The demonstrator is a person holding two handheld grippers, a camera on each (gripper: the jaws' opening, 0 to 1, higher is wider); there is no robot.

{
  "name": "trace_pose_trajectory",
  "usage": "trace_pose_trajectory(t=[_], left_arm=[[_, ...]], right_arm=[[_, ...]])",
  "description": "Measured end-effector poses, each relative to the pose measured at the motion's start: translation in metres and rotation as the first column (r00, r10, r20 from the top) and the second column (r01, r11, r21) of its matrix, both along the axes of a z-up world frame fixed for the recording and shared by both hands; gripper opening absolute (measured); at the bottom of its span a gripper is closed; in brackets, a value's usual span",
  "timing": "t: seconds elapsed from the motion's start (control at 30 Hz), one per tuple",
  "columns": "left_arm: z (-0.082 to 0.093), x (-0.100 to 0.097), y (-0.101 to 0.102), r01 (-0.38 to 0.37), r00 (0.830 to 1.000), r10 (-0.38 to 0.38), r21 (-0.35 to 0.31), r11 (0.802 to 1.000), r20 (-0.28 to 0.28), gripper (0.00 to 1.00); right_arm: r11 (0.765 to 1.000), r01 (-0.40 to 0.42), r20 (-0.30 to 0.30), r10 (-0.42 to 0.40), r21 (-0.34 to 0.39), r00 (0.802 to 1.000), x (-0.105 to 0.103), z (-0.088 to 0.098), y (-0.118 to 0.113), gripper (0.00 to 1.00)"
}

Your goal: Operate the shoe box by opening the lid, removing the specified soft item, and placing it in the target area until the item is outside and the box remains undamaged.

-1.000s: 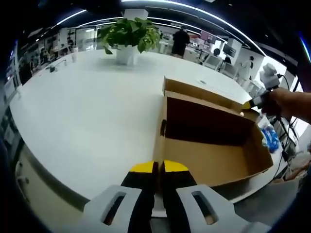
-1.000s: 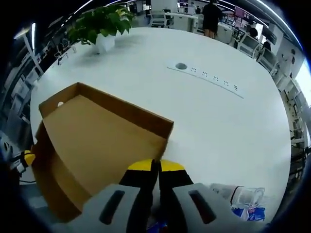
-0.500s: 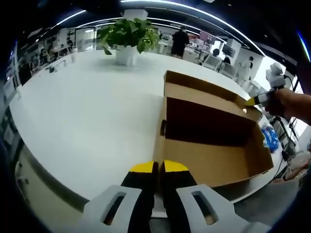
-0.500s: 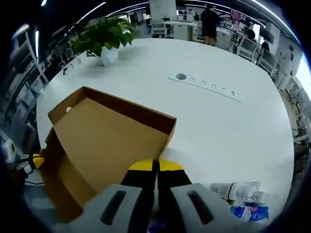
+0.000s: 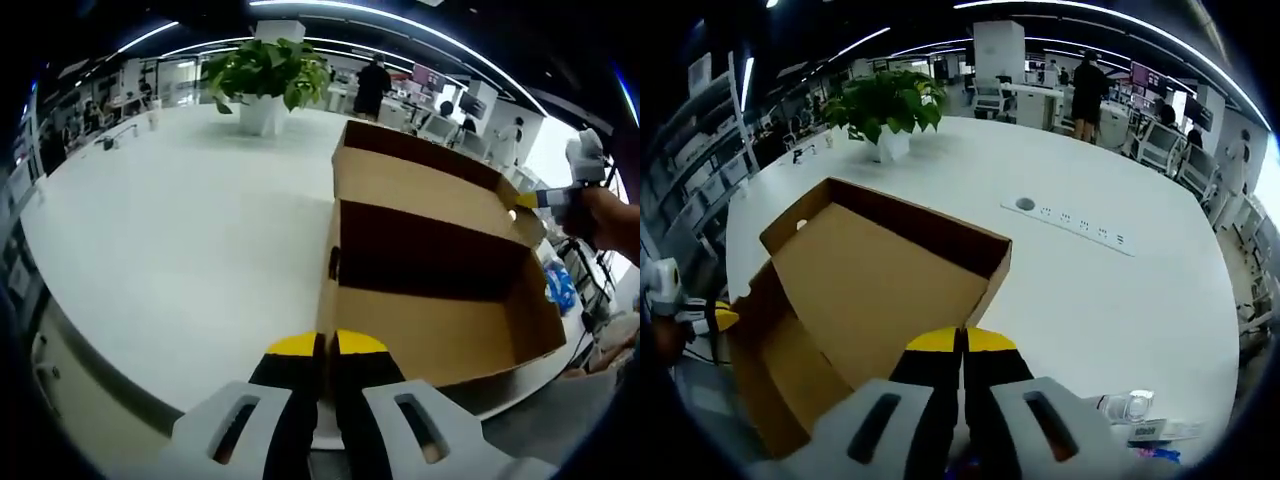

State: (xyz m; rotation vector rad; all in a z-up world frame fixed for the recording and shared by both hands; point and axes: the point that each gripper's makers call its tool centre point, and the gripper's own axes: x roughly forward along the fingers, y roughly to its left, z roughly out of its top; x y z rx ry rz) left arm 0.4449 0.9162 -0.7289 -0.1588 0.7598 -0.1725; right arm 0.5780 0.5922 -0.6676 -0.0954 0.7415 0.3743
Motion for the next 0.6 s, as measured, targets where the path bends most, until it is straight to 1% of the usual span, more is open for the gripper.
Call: trace_pose_trajectory(t=[0.07, 0.2, 0.3, 0.37, 0.4, 0.5, 0.6], left_arm=[[-0.001, 0.0, 0.0, -0.002, 1.0, 0.002, -0.002, 1.0, 0.0, 0.0], [0.0, 0.0, 0.0, -0.007, 1.0, 0.007, -0.011, 1.0, 0.002, 0.0], [0.0, 0.001, 0.0, -0.01, 1.0, 0.01, -0.015, 1.0, 0.003, 0.01], [0.0, 0.001, 0.0, -0.011, 1.0, 0.011, -0.017, 1.0, 0.005, 0.01], [-0.001, 0.002, 0.0, -0.013, 1.0, 0.013, -0.017, 1.0, 0.006, 0.01], [-0.001, 0.002, 0.0, -0.014, 1.0, 0.014, -0.012, 1.0, 0.005, 0.01], [-0.001, 0.002, 0.0, -0.02, 1.0, 0.02, -0.02, 1.0, 0.007, 0.01]], right_arm=[[1.0, -0.001, 0.025, 0.001, 0.013, 1.0, -0.001, 0.004, 0.001, 0.0], [1.0, -0.009, 0.059, 0.009, 0.002, 0.998, -0.005, 0.006, 0.0, 0.0], [1.0, -0.002, 0.076, 0.001, 0.018, 0.997, -0.008, 0.008, -0.001, 0.0], [0.995, 0.017, 0.073, -0.024, 0.099, 0.997, -0.009, 0.009, 0.002, 0.0], [0.996, 0.013, 0.075, -0.02, 0.093, 0.997, -0.01, 0.009, -0.001, 0.0], [0.997, 0.0, 0.088, -0.006, 0.078, 0.996, -0.01, 0.011, 0.002, 0.0], [0.996, 0.003, 0.102, -0.012, 0.089, 0.995, -0.011, 0.016, 0.003, 0.0]])
